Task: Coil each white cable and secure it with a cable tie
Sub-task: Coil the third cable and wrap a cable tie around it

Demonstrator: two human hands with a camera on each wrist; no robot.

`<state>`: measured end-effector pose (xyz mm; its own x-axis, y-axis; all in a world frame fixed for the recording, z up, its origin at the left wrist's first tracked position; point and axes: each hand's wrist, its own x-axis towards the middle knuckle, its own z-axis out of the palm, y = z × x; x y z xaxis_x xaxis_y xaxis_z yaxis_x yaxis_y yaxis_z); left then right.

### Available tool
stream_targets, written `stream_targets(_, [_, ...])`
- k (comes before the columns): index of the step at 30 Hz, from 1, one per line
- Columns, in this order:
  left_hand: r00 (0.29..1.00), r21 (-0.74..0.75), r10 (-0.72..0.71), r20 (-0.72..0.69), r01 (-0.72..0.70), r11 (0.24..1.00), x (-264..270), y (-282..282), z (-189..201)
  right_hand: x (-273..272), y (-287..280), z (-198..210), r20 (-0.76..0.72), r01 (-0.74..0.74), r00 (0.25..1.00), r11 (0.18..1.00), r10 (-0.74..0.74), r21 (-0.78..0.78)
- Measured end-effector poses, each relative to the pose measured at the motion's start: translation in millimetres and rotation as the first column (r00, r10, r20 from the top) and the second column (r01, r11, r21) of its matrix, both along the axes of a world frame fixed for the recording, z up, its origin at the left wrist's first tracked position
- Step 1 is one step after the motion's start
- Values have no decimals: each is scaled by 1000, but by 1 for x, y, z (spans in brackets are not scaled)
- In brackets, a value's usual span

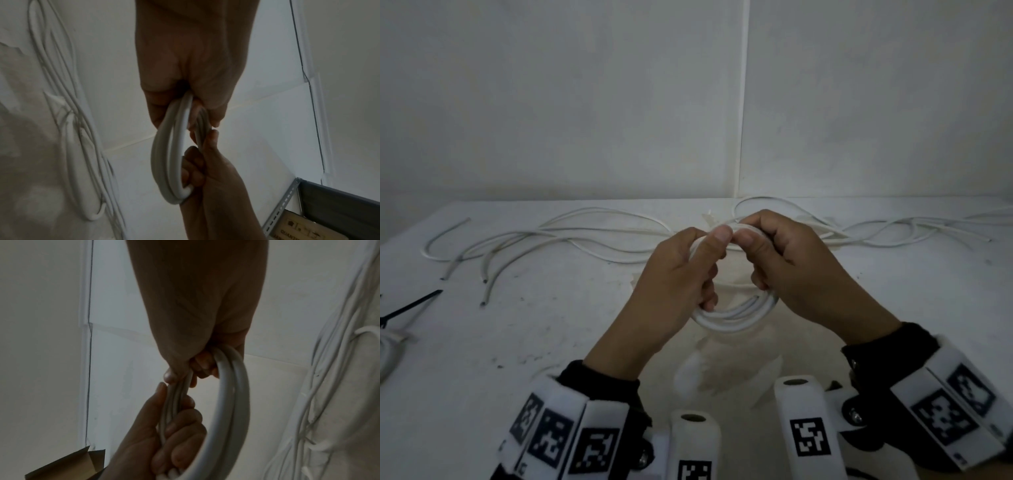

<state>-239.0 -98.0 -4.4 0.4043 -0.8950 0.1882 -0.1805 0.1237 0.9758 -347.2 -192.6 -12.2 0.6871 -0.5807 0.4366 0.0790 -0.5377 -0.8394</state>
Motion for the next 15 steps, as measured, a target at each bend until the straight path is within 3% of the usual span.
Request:
stream_targets(9, [966, -153, 116, -232, -153, 976, 2, -3, -1, 2, 2, 4, 117, -159, 984, 965, 137, 209])
stream_targets(12, [965, -148, 78, -250, -118, 982, 0, -4, -2, 4, 3, 4, 120, -84, 991, 986, 67, 146])
stream_targets(15, [993, -78, 16, -121, -25, 997, 6, -2, 1, 2, 1, 4, 49, 7, 999, 1000, -9, 28])
